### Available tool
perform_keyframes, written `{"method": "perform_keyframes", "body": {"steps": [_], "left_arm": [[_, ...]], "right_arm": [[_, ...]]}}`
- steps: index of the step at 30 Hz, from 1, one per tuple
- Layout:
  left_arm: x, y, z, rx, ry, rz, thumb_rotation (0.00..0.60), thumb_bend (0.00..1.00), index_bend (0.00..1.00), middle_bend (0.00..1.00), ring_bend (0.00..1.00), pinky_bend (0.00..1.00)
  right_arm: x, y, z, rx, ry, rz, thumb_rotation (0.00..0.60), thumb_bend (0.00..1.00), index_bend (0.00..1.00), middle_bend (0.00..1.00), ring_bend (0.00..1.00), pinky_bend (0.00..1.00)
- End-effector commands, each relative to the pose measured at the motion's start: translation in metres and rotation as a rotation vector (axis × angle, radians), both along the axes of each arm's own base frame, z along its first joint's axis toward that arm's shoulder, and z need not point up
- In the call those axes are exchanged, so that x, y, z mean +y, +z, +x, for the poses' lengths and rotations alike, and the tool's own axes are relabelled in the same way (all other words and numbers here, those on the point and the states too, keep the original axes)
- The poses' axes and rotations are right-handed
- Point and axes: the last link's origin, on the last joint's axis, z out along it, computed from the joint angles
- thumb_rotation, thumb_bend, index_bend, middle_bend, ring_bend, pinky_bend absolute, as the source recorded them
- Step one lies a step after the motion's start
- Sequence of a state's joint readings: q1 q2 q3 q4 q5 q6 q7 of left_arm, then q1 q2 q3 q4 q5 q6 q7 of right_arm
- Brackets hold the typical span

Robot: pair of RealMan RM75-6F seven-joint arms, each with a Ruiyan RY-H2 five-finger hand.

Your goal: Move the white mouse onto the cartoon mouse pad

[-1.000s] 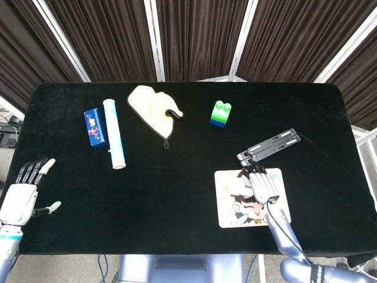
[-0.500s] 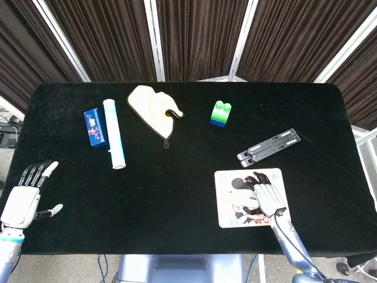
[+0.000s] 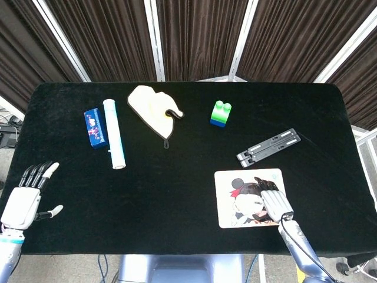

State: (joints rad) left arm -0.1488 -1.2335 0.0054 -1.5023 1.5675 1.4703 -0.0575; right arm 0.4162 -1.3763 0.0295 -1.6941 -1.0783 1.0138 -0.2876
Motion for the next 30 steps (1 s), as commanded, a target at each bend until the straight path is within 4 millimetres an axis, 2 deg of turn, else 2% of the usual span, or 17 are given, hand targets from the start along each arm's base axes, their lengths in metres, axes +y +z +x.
{"method": "perform_keyframes", "body": {"steps": [1,10,30], "left_arm": [[-0.001,0.0,0.0,0.002,-0.002,-0.002,0.6,0.02,0.0,0.0,0.0,0.0],[0.0,-0.002,0.001,0.004,-0.003,-0.004,0.6,0.02,0.0,0.0,0.0,0.0],[0.002,0.001,0.0,-0.025,-0.014,0.003,0.6,0.01,0.0,0.0,0.0,0.0]], "right_arm": [[0.0,0.001,-0.003,0.014,-0.004,-0.007,0.6,0.21,0.13,0.0,0.0,0.0],[-0.005,0.0,-0.008,0.008,-0.016,-0.038,0.6,0.21,0.12,0.0,0.0,0.0],[-0.036,-0.013,-0.013,0.006,-0.037,-0.075,0.6,0.21,0.12,0.0,0.0,0.0]]}}
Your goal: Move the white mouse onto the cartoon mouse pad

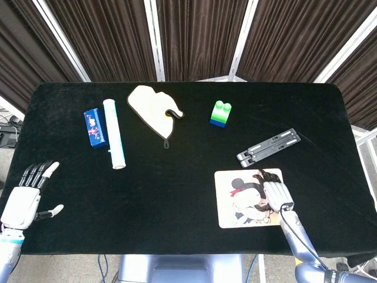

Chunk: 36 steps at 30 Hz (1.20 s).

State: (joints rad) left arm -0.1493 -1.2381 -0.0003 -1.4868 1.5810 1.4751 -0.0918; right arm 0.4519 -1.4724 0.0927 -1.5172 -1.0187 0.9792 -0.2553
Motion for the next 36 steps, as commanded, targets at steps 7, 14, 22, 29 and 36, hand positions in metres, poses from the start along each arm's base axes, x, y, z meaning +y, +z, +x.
{"method": "perform_keyframes", "body": {"steps": [7,14,22,29,36], "left_arm": [[0.0,0.0,0.0,-0.002,0.0,0.001,0.6,0.02,0.0,0.0,0.0,0.0],[0.0,0.001,0.0,-0.003,0.001,0.002,0.6,0.02,0.0,0.0,0.0,0.0],[0.0,0.001,0.0,-0.004,0.003,0.0,0.6,0.02,0.0,0.0,0.0,0.0],[0.001,0.001,-0.002,-0.006,0.007,-0.002,0.6,0.02,0.0,0.0,0.0,0.0],[0.002,0.002,-0.003,-0.008,0.011,0.0,0.6,0.02,0.0,0.0,0.0,0.0]], "right_arm": [[-0.013,0.0,0.007,-0.009,0.024,-0.032,0.6,0.21,0.12,0.0,0.0,0.0],[-0.022,-0.006,0.014,-0.024,0.034,-0.032,0.6,0.21,0.12,0.0,0.0,0.0],[-0.034,-0.012,0.022,-0.025,0.051,-0.035,0.6,0.21,0.12,0.0,0.0,0.0],[-0.04,-0.017,0.025,-0.036,0.051,-0.043,0.6,0.2,0.12,0.0,0.0,0.0],[-0.046,-0.017,0.031,-0.036,0.081,-0.067,0.6,0.2,0.12,0.0,0.0,0.0]]}}
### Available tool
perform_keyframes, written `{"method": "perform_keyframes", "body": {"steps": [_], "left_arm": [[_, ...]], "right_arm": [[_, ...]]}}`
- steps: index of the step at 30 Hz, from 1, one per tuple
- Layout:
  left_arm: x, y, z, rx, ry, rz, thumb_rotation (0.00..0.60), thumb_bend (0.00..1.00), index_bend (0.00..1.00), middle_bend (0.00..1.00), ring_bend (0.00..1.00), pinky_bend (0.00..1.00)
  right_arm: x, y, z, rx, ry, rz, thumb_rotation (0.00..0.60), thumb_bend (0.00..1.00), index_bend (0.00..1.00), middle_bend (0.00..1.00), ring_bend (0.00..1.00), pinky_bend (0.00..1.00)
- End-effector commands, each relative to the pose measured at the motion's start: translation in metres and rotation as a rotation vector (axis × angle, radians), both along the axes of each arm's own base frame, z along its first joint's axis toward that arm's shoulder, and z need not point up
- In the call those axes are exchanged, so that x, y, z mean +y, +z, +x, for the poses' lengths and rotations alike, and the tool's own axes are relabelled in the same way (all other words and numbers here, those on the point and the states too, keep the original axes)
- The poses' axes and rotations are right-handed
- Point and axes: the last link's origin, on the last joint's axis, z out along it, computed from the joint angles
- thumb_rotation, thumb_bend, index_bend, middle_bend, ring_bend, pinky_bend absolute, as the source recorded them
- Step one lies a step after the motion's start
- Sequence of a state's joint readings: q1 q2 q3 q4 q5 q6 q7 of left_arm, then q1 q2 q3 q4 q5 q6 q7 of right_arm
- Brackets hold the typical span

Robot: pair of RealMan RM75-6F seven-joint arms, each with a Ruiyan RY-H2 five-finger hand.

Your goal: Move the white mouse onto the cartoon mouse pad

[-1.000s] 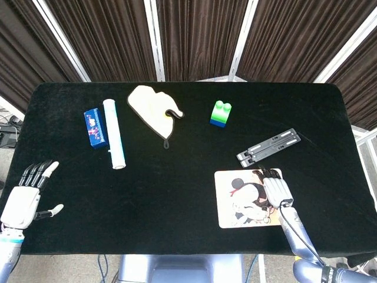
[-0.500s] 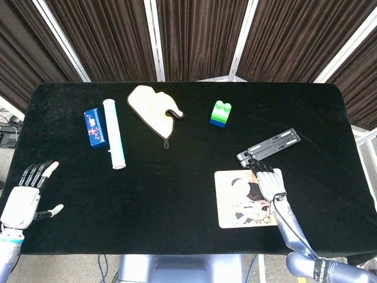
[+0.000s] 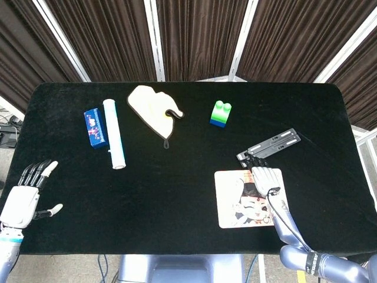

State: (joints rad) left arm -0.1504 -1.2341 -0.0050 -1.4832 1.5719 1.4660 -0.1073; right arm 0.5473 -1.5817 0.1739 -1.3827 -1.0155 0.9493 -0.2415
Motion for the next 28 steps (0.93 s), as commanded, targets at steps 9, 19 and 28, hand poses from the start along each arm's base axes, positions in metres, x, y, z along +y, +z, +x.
{"method": "perform_keyframes", "body": {"steps": [9,19,28], "left_arm": [[0.001,0.001,-0.004,-0.003,0.016,0.009,0.6,0.02,0.0,0.0,0.0,0.0],[0.0,0.001,-0.012,0.014,0.034,0.045,0.6,0.02,0.0,0.0,0.0,0.0],[-0.007,0.0,-0.018,0.034,0.024,0.097,0.6,0.02,0.0,0.0,0.0,0.0]], "right_arm": [[0.005,0.028,-0.009,0.01,0.031,-0.093,0.6,0.2,0.12,0.0,0.0,0.0],[0.058,0.074,-0.056,0.097,0.086,-0.205,0.6,0.19,0.12,0.0,0.0,0.0],[0.124,0.109,-0.098,0.124,0.102,-0.286,0.6,0.18,0.08,0.0,0.0,0.0]]}}
